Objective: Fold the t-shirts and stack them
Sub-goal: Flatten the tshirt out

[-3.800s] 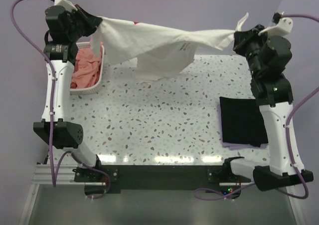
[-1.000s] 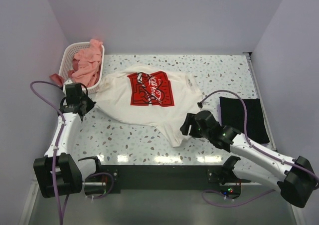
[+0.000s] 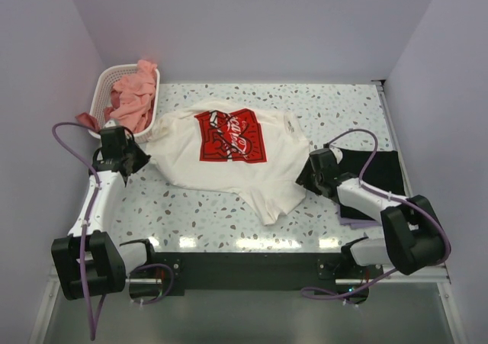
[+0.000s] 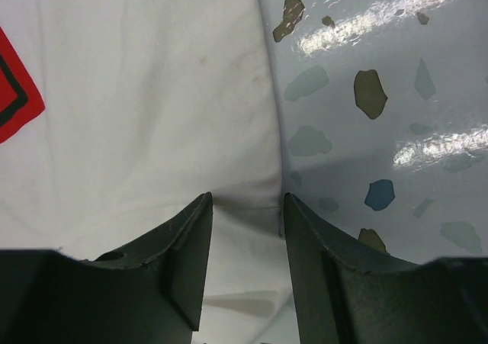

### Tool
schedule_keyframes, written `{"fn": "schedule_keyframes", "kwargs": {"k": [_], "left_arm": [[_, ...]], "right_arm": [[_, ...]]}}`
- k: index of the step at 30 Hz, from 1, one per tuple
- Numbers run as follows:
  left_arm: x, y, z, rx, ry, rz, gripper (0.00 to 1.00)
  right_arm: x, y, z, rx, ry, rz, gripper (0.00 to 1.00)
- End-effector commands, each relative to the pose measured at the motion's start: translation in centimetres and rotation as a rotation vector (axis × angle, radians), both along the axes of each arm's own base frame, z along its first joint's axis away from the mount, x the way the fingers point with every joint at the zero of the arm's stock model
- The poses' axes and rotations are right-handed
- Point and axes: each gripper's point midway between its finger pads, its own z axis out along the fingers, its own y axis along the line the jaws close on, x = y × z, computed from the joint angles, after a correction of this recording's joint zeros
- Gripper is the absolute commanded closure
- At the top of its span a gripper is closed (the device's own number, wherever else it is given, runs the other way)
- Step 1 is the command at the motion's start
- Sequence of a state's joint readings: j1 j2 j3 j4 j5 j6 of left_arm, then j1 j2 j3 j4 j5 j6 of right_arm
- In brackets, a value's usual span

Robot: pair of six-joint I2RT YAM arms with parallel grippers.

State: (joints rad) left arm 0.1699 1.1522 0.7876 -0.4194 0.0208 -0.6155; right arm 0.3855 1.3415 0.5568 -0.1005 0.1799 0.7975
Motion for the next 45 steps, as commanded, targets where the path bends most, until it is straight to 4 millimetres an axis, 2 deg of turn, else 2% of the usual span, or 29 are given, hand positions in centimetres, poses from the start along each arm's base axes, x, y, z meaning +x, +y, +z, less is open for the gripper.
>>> {"fn": "schedule_keyframes", "kwargs": {"k": [1, 3, 8, 10, 13, 14, 15, 16, 17, 19, 20, 21, 23, 24, 25, 26, 27, 28, 29, 31, 32, 34, 35, 37, 38, 41, 42, 44, 45], "left_arm": [[0.8, 0.2, 0.7, 0.015, -0.047, -0.019, 1.0], [0.6, 0.3, 0.6, 0.02, -0.043, -0.02, 1.0], [0.3, 0.3, 0.8, 0.027, -0.045, -0.022, 1.0], [0.4, 0.3, 1.4, 0.031, -0.064, -0.02, 1.0], [0.5, 0.0, 2.4, 0.022, -0.094, -0.033, 1.0], [0.7, -0.1, 3.5, 0.022, -0.123, -0.036, 1.0], [0.8, -0.2, 4.2, 0.021, -0.139, -0.041, 1.0], [0.8, -0.4, 4.9, 0.015, -0.153, -0.051, 1.0], [1.0, -0.5, 6.6, 0.018, -0.196, -0.055, 1.0], [0.9, -0.8, 8.6, 0.012, -0.24, -0.063, 1.0], [0.9, -0.9, 10.9, 0.019, -0.292, -0.063, 1.0], [0.8, -1.0, 12.1, 0.021, -0.318, -0.067, 1.0], [0.2, -1.1, 15.8, 0.031, -0.389, -0.067, 1.0], [-0.4, -1.2, 16.9, 0.031, -0.398, -0.064, 1.0], [-0.7, -1.2, 19.6, 0.045, -0.453, -0.063, 1.0], [-1.4, -1.2, 21.4, 0.055, -0.489, -0.058, 1.0], [-2.2, -1.1, 22.2, 0.06, -0.49, -0.043, 1.0], [-2.9, -1.2, 25.1, 0.071, -0.549, -0.038, 1.0], [-3.8, -1.2, 26.6, 0.078, -0.584, -0.031, 1.0], [-5.3, -1.4, 28.4, 0.077, -0.611, -0.021, 1.0], [-6.2, -1.6, 30.7, 0.082, -0.662, -0.02, 1.0], [-7.2, -1.9, 32.0, 0.069, -0.682, -0.018, 1.0], [-7.8, -2.1, 33.4, 0.069, -0.715, -0.021, 1.0], [-8.2, -2.4, 34.7, 0.054, -0.743, -0.022, 1.0], [-8.2, -2.4, 35.3, 0.051, -0.755, -0.022, 1.0], [-7.3, -2.3, 36.3, 0.039, -0.777, -0.013, 1.0], [-6.7, -2.3, 37.0, 0.028, -0.804, -0.014, 1.0], [-4.4, -2.2, 36.3, 0.008, -0.787, -0.024, 1.0], [-3.3, -2.4, 36.8, -0.008, -0.817, -0.041, 1.0]], "right_arm": [[1.1, 1.0, 0.3, 0.072, -0.041, -0.022, 0.55], [0.8, 1.0, 0.1, 0.078, -0.033, -0.025, 0.59], [1.2, 0.8, 1.4, 0.078, -0.052, -0.022, 0.94], [1.6, 0.6, 3.6, 0.079, -0.09, -0.024, 1.0], [2.4, -0.1, 8.1, 0.065, -0.174, -0.032, 1.0], [3.0, -0.2, 10.4, 0.064, -0.22, -0.03, 1.0], [2.7, -0.7, 11.4, 0.05, -0.229, -0.038, 1.0], [2.7, -1.2, 13.7, 0.059, -0.281, -0.047, 1.0], [3.1, -1.4, 16.2, 0.064, -0.334, -0.051, 1.0], [2.4, -2.1, 19.2, 0.067, -0.385, -0.059, 1.0], [2.5, -2.2, 21.8, 0.073, -0.434, -0.057, 1.0], [2.0, -2.5, 22.7, 0.069, -0.436, -0.058, 1.0], [1.3, -3.0, 26.9, 0.082, -0.52, -0.066, 1.0], [0.7, -3.4, 27.9, 0.076, -0.526, -0.068, 1.0], [0.1, -3.9, 29.6, 0.076, -0.563, -0.078, 1.0], [-0.7, -4.3, 32.1, 0.085, -0.603, -0.084, 1.0], [-1.3, -4.6, 33.6, 0.085, -0.628, -0.087, 1.0], [-2.0, -5.0, 35.0, 0.08, -0.654, -0.089, 1.0], [-3.1, -5.7, 38.3, 0.094, -0.725, -0.105, 1.0], [-4.8, -6.4, 40.4, 0.088, -0.75, -0.108, 1.0], [-6.1, -7.1, 42.8, 0.09, -0.792, -0.113, 1.0], [-7.4, -7.5, 44.9, 0.096, -0.831, -0.109, 1.0], [-8.5, -7.9, 47.0, 0.102, -0.88, -0.111, 1.0], [-9.2, -8.3, 48.2, 0.09, -0.89, -0.11, 1.0], [-9.9, -8.5, 49.7, 0.098, -0.926, -0.108, 1.0], [-9.7, -8.4, 51.3, 0.089, -0.955, -0.096, 1.0], [-9.2, -8.2, 51.7, 0.091, -0.968, -0.097, 1.0], [-7.1, -7.7, 51.8, 0.079, -0.971, -0.099, 1.0], [-6.0, -7.4, 51.7, 0.074, -0.969, -0.098, 1.0]]}}
